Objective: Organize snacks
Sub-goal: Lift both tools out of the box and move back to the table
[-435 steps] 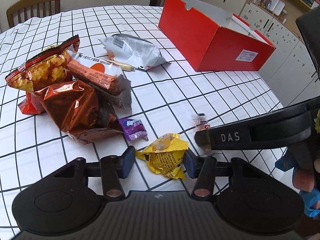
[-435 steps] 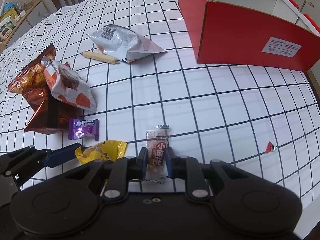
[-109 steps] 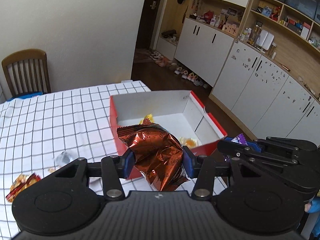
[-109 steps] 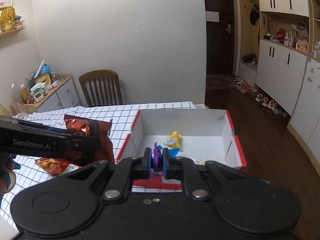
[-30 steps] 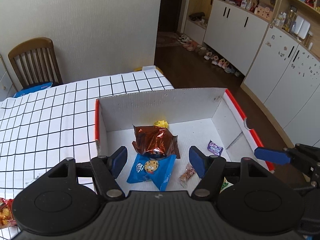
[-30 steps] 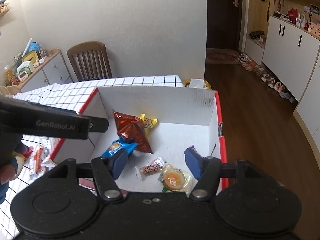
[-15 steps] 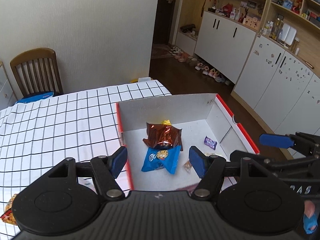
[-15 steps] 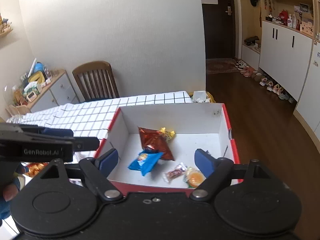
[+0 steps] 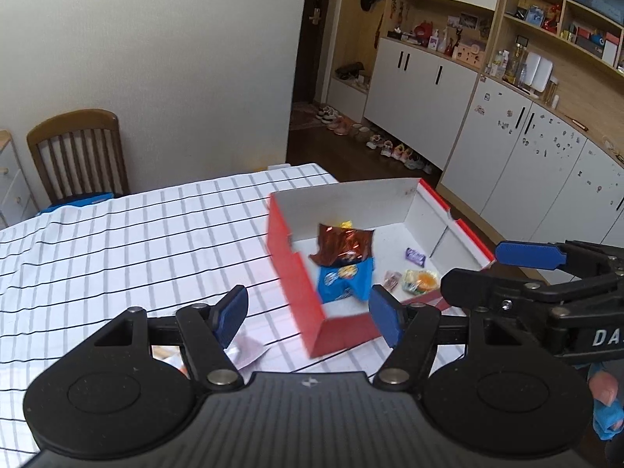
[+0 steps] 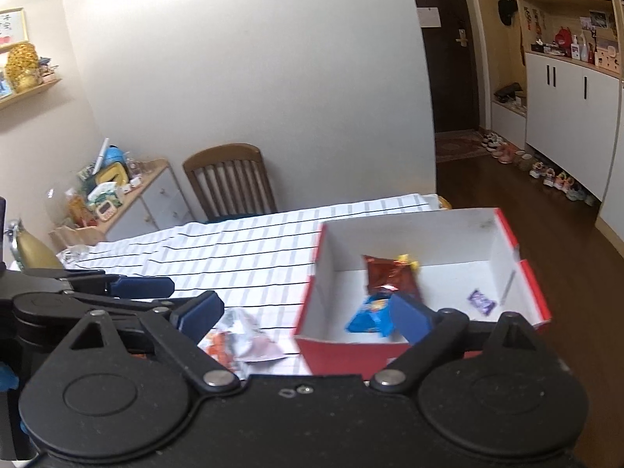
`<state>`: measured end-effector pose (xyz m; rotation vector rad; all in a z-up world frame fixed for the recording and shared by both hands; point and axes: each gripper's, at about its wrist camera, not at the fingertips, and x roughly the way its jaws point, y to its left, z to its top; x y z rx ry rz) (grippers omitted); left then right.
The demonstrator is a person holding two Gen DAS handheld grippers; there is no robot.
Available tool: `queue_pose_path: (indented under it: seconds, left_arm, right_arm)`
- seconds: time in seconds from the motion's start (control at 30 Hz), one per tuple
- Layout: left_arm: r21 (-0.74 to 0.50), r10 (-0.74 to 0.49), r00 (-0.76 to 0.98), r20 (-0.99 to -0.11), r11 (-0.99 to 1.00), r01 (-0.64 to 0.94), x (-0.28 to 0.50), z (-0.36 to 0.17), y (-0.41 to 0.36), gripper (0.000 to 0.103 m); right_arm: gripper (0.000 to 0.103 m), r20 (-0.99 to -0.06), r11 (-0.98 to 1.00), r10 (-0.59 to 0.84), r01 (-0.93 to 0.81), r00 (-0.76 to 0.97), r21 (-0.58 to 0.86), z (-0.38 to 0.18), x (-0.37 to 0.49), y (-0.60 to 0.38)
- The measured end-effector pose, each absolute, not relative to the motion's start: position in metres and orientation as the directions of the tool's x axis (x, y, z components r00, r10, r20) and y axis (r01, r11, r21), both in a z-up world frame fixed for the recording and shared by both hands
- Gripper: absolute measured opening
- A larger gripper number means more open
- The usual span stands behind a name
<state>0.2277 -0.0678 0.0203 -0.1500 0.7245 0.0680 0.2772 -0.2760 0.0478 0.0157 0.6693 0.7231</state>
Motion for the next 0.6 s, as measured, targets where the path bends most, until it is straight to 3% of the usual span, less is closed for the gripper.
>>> queue_pose_path:
  seconds: [0.03, 0.3, 0.6]
  left_arm:
    - [-0.109, 0.014, 0.751, -0.66, 0.988, -0.114, 0.221, 0.02, -0.064, 0.076]
    - [-0.077, 0.065, 0.763, -0.643, 0.986, -0.15, 0.172, 0.017, -0.023, 0.082]
    - [-0.094, 0.1, 0.745, -0.659, 0.972, -0.213, 0.137, -0.001, 0.027, 0.083]
  right_arm:
    - [0.095, -0.558, 0.754, 0.622, -0.612, 0.55, 0.237, 0.048, 0.271, -0.272]
    - [0.096, -0.556, 0.725, 0.645, -0.65, 0.525, 0.228, 0.044, 0.229, -0.233]
    - [0.101, -0.583, 0.709, 0.636, -0.681, 0.506, 0.183, 0.024, 0.194, -0.189]
